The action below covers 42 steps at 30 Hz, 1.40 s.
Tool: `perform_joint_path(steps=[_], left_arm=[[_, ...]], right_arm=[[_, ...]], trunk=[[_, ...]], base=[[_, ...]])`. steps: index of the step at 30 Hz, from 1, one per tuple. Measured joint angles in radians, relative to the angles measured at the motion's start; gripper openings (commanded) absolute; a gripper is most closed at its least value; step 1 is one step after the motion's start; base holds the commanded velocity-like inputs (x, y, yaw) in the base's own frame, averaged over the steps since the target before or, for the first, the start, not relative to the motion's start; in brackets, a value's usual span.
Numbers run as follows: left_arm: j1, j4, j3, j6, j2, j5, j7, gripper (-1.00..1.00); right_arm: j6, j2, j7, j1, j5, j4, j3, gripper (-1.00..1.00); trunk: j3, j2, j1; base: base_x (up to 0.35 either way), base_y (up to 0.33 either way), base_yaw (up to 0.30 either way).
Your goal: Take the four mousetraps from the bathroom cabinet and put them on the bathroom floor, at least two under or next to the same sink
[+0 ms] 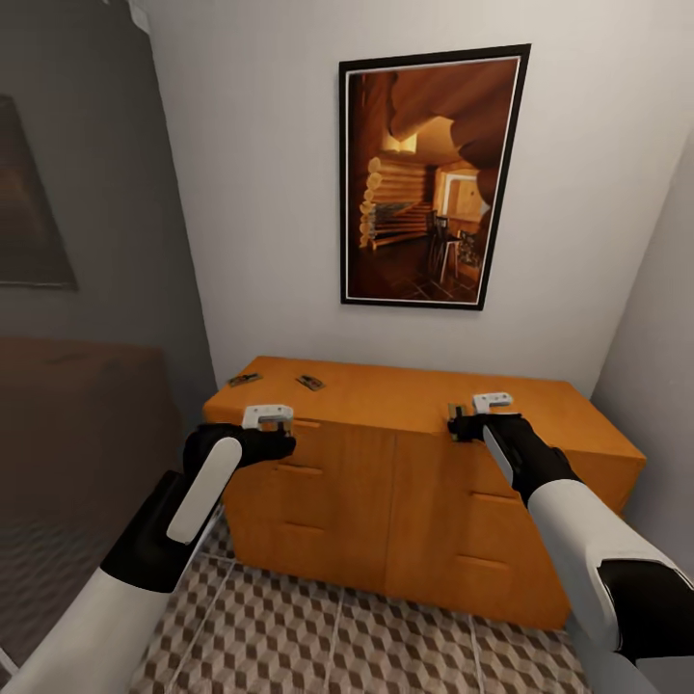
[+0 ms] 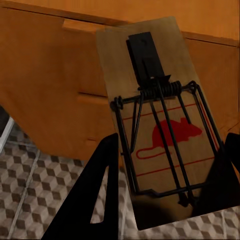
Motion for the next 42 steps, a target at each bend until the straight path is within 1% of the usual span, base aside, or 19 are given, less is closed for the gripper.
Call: perform_joint_path(steps=[11, 14, 18, 22, 24, 26, 27, 28, 29, 30, 32, 33, 35, 36, 37, 39, 40, 41, 42], left_arm=[[0.000, 0.002, 0.000, -0.001, 0.000, 0.001, 0.002, -1.00], [0.000, 0.010, 0.000, -0.001, 0.000, 0.002, 0.021, -1.00], [0.000, 0.044, 0.000, -0.001, 0.003, 0.006, 0.032, -1.00], [0.004, 0.158, -0.001, -0.015, 0.001, 0.009, 0.030, -1.00], [0.004, 0.197, -0.002, -0.036, 0.001, 0.010, 0.028, -1.00], [0.004, 0.259, -0.004, -0.084, 0.001, 0.012, 0.021, -1.00], [0.004, 0.301, -0.006, -0.119, 0.001, 0.013, 0.011, -1.00], [0.004, 0.325, -0.008, -0.137, 0.001, 0.013, 0.003, -1.00], [0.005, 0.371, -0.016, -0.168, 0.001, 0.011, -0.019, -1.00], [0.005, 0.397, -0.022, -0.184, 0.001, 0.009, -0.033, -1.00], [0.005, 0.500, -0.065, -0.246, 0.001, 0.006, -0.097, -1.00], [0.005, 0.529, -0.080, -0.266, 0.001, 0.004, -0.114, -1.00], [0.005, 0.638, -0.141, -0.352, 0.001, 0.002, -0.162, -1.00], [0.005, 0.667, -0.157, -0.377, 0.001, 0.001, -0.171, -1.00], [0.005, 0.721, -0.184, -0.421, 0.000, 0.002, -0.185, -1.00], [0.005, 0.777, -0.207, -0.464, -0.001, 0.002, -0.199, -1.00], [0.005, 0.827, -0.223, -0.500, -0.003, 0.004, -0.217, -1.00], [0.005, 0.854, -0.230, -0.518, -0.005, 0.004, -0.230, -1.00], [0.005, 0.965, -0.246, -0.587, -0.015, 0.005, -0.304, -1.00]], right_arm=[[0.023, 0.001, 0.000, 0.000, -0.001, 0.003, 0.000, -1.00], [0.025, 0.002, 0.000, 0.000, -0.003, 0.017, 0.000, -1.00], [0.025, 0.005, 0.001, 0.000, -0.004, 0.081, 0.000, -1.00], [0.011, 0.010, 0.004, 0.000, -0.003, 0.219, 0.001, -1.00], [0.003, 0.012, 0.005, 0.000, -0.002, 0.250, 0.001, -1.00], [-0.016, 0.014, 0.006, 0.000, -0.002, 0.290, 0.002, -1.00], [-0.032, 0.015, 0.006, 0.000, -0.002, 0.316, 0.002, -1.00], [-0.041, 0.015, 0.006, 0.000, -0.002, 0.330, 0.002, -1.00], [-0.061, 0.017, 0.006, 0.000, -0.002, 0.358, 0.003, -1.00], [-0.071, 0.017, 0.006, 0.000, -0.002, 0.373, 0.003, -1.00], [-0.113, 0.019, 0.007, 0.000, 0.000, 0.434, 0.003, -1.00], [-0.123, 0.019, 0.006, 0.000, 0.000, 0.450, 0.003, -1.00], [-0.161, 0.021, 0.006, 0.000, 0.001, 0.514, 0.003, -1.00], [-0.169, 0.023, 0.005, 0.000, 0.001, 0.530, 0.003, -1.00], [-0.182, 0.030, 0.005, 0.001, 0.001, 0.554, 0.003, -1.00], [-0.194, 0.038, 0.003, 0.001, 0.003, 0.568, 0.003, -1.00], [-0.203, 0.044, 0.000, 0.003, 0.006, 0.577, 0.003, -1.00], [-0.208, 0.047, -0.002, 0.005, 0.007, 0.581, 0.003, -1.00], [-0.225, 0.056, -0.004, 0.040, 0.007, 0.590, 0.003, -1.00]], trunk=[[0.000, 0.000, 0.000], [0.000, 0.000, 0.000], [0.000, 0.000, 0.000], [0.000, 0.000, 0.000], [0.000, 0.000, 0.000], [0.000, 0.000, 0.000], [0.000, 0.000, 0.000], [0.000, 0.000, 0.000], [0.000, 0.000, 0.000], [0.000, 0.000, 0.000], [0.000, 0.000, 0.000], [0.000, 0.000, 0.000], [0.000, 0.000, 0.000], [0.000, 0.000, 0.000], [0.000, 0.000, 0.000], [0.000, 0.000, 0.000], [0.000, 0.000, 0.000], [0.000, 0.000, 0.000], [0.000, 0.000, 0.000]], base=[[-0.346, 0.000, 0.000], [-0.347, 0.000, 0.000], [-0.347, 0.000, 0.000], [-0.347, 0.000, 0.000], [-0.347, 0.000, 0.000], [-0.347, 0.000, 0.000], [-0.347, 0.000, 0.000], [-0.347, 0.000, 0.000], [-0.347, 0.000, 0.000], [-0.347, 0.000, 0.000], [-0.347, 0.000, 0.000], [-0.347, 0.000, 0.000], [-0.347, 0.000, 0.000], [-0.347, 0.000, 0.000], [-0.347, 0.000, 0.000], [-0.348, 0.000, 0.000], [-0.348, 0.000, 0.000], [-0.348, 0.000, 0.000], [-0.348, 0.000, 0.000]])
